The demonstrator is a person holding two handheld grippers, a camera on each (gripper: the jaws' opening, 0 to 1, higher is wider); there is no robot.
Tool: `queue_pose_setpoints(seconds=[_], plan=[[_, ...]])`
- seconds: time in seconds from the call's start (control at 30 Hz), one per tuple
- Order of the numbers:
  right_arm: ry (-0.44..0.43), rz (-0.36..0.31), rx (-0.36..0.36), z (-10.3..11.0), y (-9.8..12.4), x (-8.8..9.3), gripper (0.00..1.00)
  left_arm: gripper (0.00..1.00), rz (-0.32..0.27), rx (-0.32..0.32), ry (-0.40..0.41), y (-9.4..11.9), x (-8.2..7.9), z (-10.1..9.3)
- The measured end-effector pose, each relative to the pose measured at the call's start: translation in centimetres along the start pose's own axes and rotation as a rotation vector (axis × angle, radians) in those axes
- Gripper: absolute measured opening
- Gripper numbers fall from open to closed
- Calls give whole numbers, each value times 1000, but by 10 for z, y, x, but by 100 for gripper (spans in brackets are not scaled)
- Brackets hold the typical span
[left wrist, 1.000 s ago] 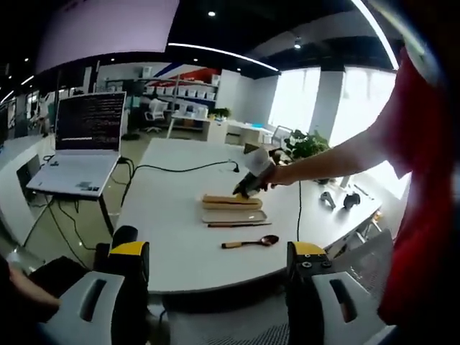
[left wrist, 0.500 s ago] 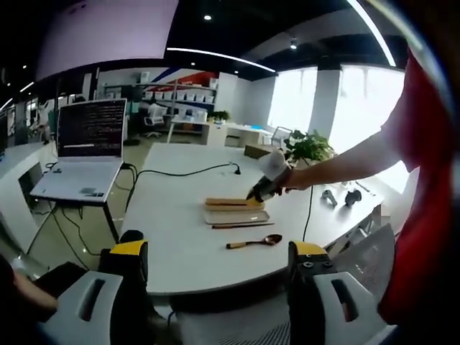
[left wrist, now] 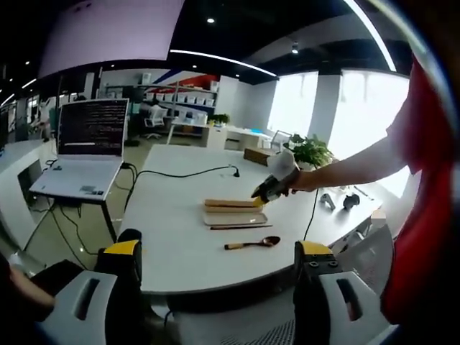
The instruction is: Arrange the utensils inside the cutlery case until each visible utensil rests in its matching compartment.
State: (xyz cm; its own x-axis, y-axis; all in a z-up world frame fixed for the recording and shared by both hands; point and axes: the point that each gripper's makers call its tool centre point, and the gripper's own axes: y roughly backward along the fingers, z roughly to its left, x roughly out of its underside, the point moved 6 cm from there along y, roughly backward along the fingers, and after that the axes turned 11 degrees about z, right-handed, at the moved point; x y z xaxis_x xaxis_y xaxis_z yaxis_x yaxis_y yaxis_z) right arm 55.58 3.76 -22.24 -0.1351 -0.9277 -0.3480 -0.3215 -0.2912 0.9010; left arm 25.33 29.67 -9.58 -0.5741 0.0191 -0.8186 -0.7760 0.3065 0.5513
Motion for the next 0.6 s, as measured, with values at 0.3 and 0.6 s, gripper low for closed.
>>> queue_pose_setpoints(seconds=[0.3, 0.6], plan=[[-57, -37, -3, 25, 1, 6, 12, 89, -14, -32, -37, 4, 0, 0], [-31, -20, 0, 43, -2, 15, 21, 99, -3, -12, -61, 6, 4, -6]])
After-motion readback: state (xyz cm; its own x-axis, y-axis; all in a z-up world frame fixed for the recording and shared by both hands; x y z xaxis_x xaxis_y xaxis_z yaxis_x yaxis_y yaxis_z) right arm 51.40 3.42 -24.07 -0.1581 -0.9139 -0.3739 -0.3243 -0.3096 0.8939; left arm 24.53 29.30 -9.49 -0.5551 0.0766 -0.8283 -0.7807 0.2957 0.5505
